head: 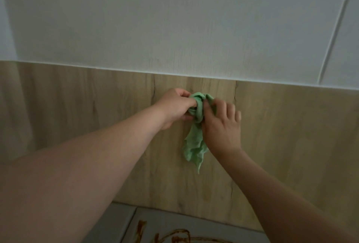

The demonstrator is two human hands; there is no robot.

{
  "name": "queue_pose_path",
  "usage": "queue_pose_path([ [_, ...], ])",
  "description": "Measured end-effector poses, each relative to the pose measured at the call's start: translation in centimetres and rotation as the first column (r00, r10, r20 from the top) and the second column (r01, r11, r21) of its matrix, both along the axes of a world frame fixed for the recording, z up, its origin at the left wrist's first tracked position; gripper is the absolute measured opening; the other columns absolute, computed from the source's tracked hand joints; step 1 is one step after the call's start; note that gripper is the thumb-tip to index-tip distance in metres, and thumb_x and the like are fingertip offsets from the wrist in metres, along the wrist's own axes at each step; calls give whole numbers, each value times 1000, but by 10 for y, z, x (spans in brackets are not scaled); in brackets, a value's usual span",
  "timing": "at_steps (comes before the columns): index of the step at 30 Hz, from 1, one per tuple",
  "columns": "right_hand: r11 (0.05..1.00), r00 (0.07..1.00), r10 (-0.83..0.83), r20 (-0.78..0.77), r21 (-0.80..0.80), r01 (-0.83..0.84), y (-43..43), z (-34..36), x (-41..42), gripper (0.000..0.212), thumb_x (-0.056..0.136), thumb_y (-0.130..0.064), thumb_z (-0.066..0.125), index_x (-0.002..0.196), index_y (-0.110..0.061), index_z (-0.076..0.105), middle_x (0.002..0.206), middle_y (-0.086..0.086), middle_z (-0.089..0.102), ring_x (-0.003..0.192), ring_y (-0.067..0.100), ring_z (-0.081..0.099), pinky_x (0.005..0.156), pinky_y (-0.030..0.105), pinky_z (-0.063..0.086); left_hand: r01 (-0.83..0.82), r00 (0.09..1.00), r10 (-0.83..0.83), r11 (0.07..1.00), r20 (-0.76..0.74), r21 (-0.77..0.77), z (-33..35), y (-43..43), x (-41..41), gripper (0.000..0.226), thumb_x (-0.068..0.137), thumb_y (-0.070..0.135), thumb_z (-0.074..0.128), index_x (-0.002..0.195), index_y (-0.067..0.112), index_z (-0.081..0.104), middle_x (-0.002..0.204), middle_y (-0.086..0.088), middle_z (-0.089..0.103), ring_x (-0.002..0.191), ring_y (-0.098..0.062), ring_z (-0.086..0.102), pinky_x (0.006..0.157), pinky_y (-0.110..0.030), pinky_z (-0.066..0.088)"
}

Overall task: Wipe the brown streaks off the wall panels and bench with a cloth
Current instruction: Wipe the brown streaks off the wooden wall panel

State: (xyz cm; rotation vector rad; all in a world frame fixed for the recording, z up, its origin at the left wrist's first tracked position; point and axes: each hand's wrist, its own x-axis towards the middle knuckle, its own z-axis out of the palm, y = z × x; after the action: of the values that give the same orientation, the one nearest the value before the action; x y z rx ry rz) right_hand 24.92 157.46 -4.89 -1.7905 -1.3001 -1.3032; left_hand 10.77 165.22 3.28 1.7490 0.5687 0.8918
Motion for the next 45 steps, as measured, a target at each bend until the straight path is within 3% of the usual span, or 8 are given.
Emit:
queue_pose_path([
  [3,994,998,62,-20,94,-60,9,24,3,54,91,-6,55,145,-2,54,128,21,56,104,38,47,89,48,50,-67,997,60,986,53,151,4,4,3,10,93,14,72,102,14,66,99,-5,70,92,-20,70,83,-34,60],
  [7,988,989,148,28,-56,-146,32,30,0,61,96,-4,47,156,1,38,160,20,41,150,44,31,124,54,27,-248,924,370,770,-96,587,-4,21,-2,29,93,31,70,118,19,65,116,0,57,105,-17,57,93,-27,45],
  [14,921,924,178,340,-387,-35,46,-21,14,68,100,-23,39,164,-6,19,172,12,9,160,32,-1,130,47,0,-297,867,496,598,-53,745,-51,42,-26,41,89,24,68,128,18,54,135,-4,39,128,-28,42,110,-40,39],
  [19,828,743,320,587,-555,81,20,-23,54,74,101,-39,46,164,-12,22,171,10,17,159,30,10,130,47,7,-284,727,662,533,-183,797,-78,59,-37,75,95,40,64,156,39,21,167,4,-1,151,-36,8,120,-59,23],
  [26,983,927,36,374,-181,35,38,21,41,77,97,-39,48,163,-9,25,171,11,19,159,34,11,129,52,8,-492,683,715,601,-148,630,-143,79,-39,98,86,69,63,161,43,5,169,-2,-7,152,-43,6,120,-64,20],
  [37,642,550,550,628,-740,203,28,-175,51,62,102,-24,48,162,-20,33,169,4,28,158,29,17,129,48,-5,-437,672,731,521,-119,733,-206,109,-49,105,84,65,65,155,59,-12,168,11,-23,155,-42,-10,120,-68,20],
  [42,897,796,349,494,-421,-132,60,-90,28,42,107,-12,43,147,-13,56,163,12,38,153,41,26,127,54,18,-419,721,691,493,-51,762,-221,120,-53,95,84,67,61,158,56,2,169,12,-12,155,-43,-6,116,-74,20],
  [45,888,761,397,514,-426,-175,84,-119,5,43,108,-12,40,149,-9,53,162,11,40,153,38,30,127,52,21,-401,760,649,486,-13,776,-230,124,-65,90,91,38,68,161,48,12,172,6,-4,157,-38,-3,119,-70,20],
])
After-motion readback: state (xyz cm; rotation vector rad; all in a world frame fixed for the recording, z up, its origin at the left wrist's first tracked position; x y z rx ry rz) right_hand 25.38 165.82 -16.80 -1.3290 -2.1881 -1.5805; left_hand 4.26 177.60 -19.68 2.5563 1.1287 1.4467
